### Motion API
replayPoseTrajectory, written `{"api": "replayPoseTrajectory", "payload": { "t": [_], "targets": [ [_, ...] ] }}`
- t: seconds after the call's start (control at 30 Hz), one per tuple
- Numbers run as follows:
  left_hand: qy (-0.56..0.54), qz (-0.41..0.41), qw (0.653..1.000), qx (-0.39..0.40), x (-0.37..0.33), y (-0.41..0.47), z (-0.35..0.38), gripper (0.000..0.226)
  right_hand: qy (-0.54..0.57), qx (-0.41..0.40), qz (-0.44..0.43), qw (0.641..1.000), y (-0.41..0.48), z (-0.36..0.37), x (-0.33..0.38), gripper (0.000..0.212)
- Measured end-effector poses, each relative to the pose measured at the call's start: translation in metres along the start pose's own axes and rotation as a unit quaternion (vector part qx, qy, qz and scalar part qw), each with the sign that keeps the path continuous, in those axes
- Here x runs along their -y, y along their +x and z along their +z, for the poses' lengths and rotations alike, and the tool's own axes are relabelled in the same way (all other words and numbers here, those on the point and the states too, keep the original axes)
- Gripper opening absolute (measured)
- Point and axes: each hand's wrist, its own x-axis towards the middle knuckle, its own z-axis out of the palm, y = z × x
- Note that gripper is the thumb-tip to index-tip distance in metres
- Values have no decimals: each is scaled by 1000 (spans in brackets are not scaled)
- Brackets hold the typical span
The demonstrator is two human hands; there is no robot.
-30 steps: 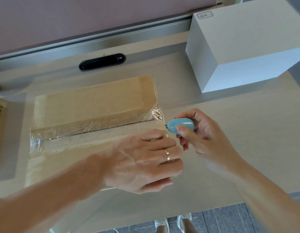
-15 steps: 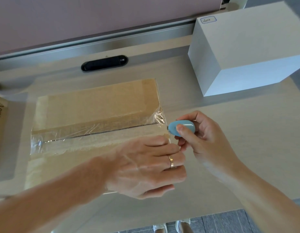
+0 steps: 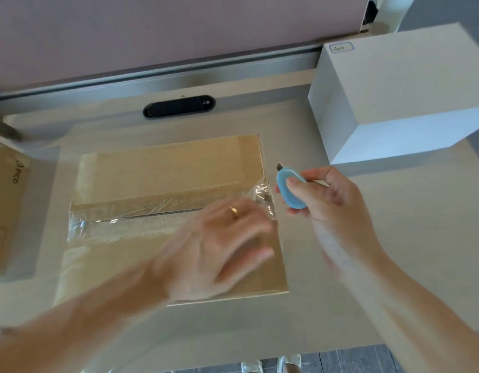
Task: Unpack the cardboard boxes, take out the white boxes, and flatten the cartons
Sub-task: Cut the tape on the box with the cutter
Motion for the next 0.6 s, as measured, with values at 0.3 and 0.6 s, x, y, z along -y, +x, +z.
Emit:
{"api": "replayPoseTrajectory", "payload": {
  "t": [0.3, 0.6],
  "targets": [
    [-517, -387, 743, -176, -12, -17, -63, 38, -30, 87, 0, 996, -28, 115, 31, 34],
    [-438, -467, 673, -371, 40, -126, -120, 31, -212, 243, -144, 936, -36, 217, 3, 11]
  ]
}}
